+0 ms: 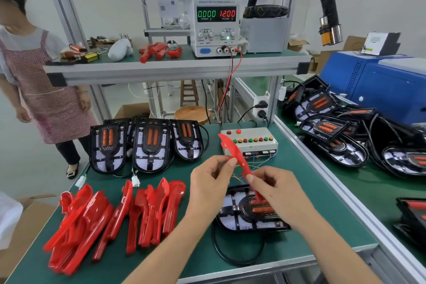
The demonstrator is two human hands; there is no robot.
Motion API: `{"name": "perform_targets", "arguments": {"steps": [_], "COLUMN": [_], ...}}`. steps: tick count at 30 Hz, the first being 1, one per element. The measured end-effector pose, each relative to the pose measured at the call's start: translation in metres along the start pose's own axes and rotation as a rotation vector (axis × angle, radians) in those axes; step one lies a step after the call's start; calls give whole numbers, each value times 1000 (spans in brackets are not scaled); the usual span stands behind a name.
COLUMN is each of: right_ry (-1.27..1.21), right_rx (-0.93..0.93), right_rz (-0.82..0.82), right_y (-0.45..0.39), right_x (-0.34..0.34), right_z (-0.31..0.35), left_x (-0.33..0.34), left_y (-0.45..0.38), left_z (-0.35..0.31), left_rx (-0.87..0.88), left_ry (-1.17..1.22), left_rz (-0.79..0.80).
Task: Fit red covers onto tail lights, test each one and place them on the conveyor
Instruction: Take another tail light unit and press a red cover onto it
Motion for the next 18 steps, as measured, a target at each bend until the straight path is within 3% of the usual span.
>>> {"name": "perform_targets", "arguments": {"steps": [3,6,9,12,18], "right_ry": [603,890,947,955,976], "right_rx": [-141,-222,-334,-400,-431], "right_rz": [74,292,452,519,512], "right_y": [-17,-25,-26,-27,-27], "right_x": [-31,-30,-12,6,11], "right_z": [-6,-25,-28,-22,-24], "left_x": [-20,-32,-15,5,12], "left_y": [4,7,8,9,7], "left_z": [37,75,92,94,102], "left_rx": [-168,-333,-444,-422,-568], "left_ry": [-139,-245,-412,-665,-641], "left_rz": [-102,-111,82,279,333]}}
Point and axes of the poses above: each hand's wrist, its own y-axis away from the middle knuckle, its own x-axis out of the palm, z = x × y, the point moved 10 cm from there along -y, towards the middle knuckle, and after that the axes turned 7 degrees about -x, right-handed, at the moved point
